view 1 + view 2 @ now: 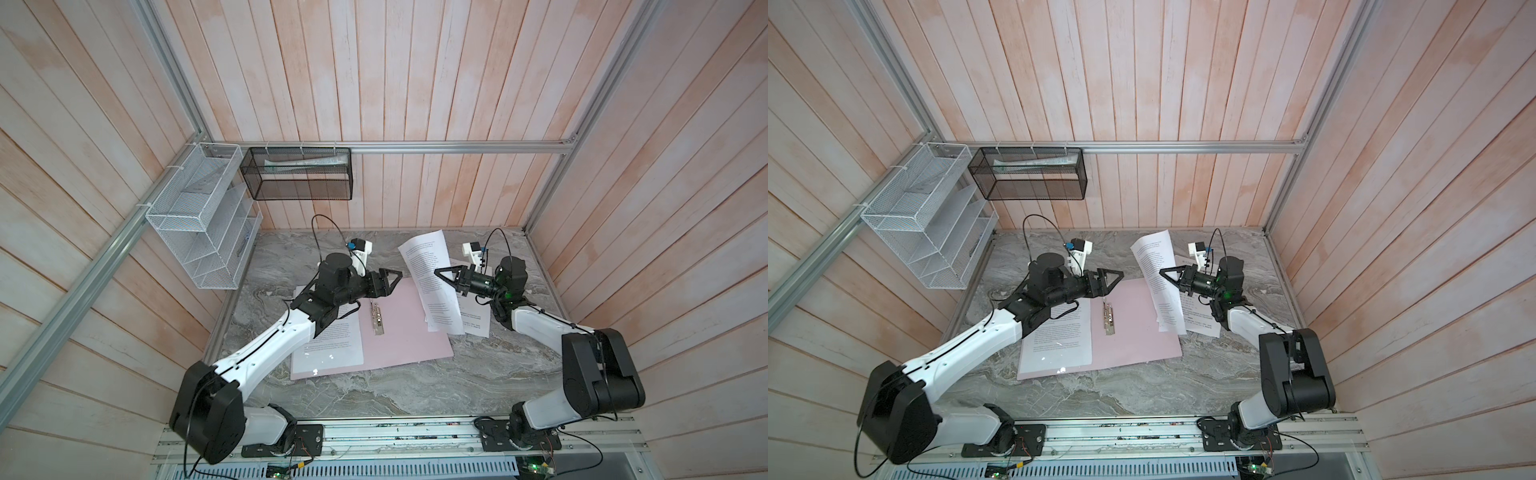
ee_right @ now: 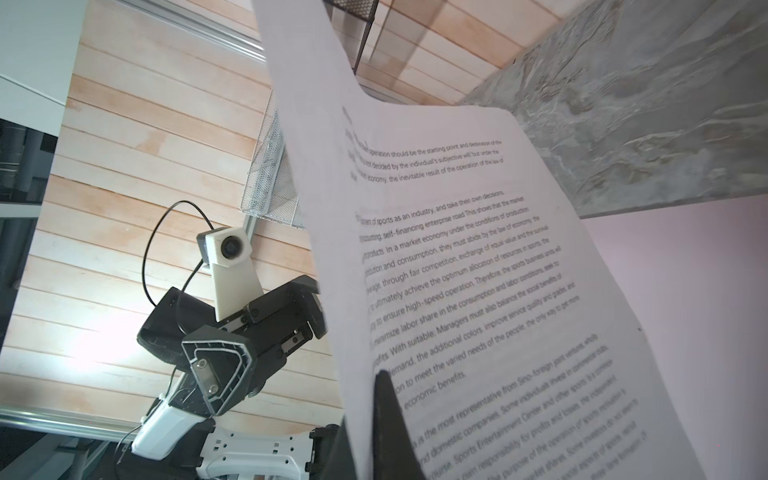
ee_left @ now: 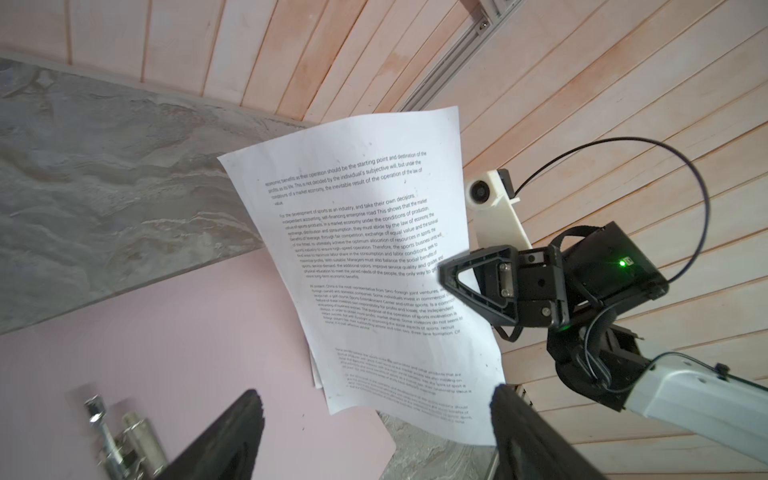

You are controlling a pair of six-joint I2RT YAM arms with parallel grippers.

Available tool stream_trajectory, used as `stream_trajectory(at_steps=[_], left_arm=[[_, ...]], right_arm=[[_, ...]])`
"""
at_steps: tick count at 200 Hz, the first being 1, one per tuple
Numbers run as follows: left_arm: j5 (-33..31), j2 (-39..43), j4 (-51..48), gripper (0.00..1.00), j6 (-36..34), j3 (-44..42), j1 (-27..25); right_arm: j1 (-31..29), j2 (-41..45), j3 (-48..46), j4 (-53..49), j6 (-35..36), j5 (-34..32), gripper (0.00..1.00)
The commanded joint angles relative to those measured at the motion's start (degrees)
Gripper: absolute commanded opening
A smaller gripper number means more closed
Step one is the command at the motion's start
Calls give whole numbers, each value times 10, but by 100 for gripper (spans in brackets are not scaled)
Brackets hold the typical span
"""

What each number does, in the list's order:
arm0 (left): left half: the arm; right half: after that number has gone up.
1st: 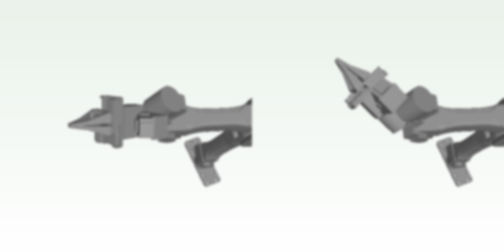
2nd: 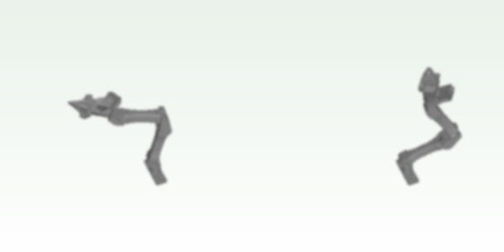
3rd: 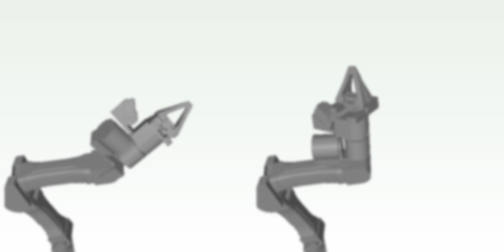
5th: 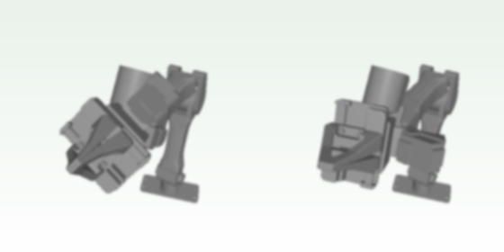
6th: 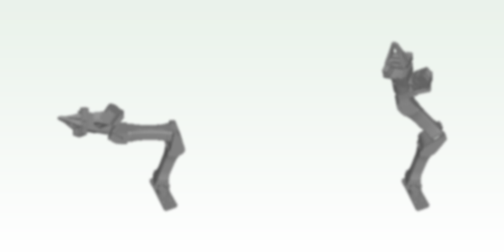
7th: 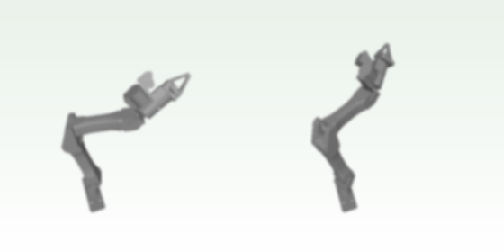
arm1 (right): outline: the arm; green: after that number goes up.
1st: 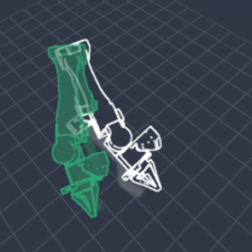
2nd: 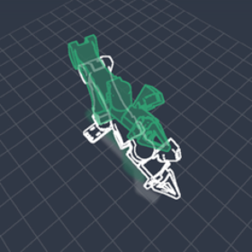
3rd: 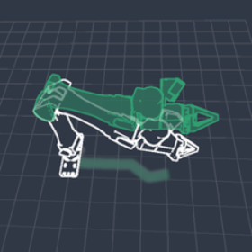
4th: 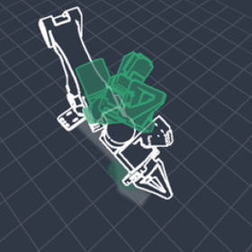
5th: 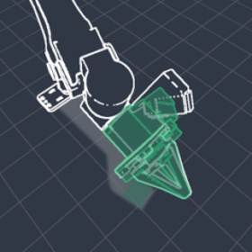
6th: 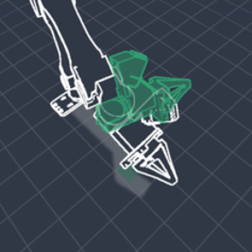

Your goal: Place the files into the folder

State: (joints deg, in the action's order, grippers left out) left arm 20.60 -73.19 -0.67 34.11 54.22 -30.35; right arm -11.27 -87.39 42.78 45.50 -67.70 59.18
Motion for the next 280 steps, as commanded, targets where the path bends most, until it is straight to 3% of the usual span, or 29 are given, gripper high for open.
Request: stream_trajectory(at_steps=[1,34,81,125,192,248,280], left_arm=[[-41,58,-53,88,-1,-40,17],[-57,122,-87,88,-4,-81,40],[-63,161,-98,88,4,-110,57],[-58,182,-78,88,20,-164,63],[-25,173,-64,88,20,-192,96],[-19,160,-52,87,20,-201,102],[-20,159,-44,87,23,-213,102]], right_arm=[[-19,-22,1,106,-82,-10,0],[-46,-48,10,179,-153,-10,0],[-83,-60,17,201,-175,-30,0],[-81,-112,9,243,-189,-30,0],[-44,-241,-33,190,-90,-40,0],[-43,-227,-26,53,31,-60,0],[-43,-220,-32,23,59,-62,0]])
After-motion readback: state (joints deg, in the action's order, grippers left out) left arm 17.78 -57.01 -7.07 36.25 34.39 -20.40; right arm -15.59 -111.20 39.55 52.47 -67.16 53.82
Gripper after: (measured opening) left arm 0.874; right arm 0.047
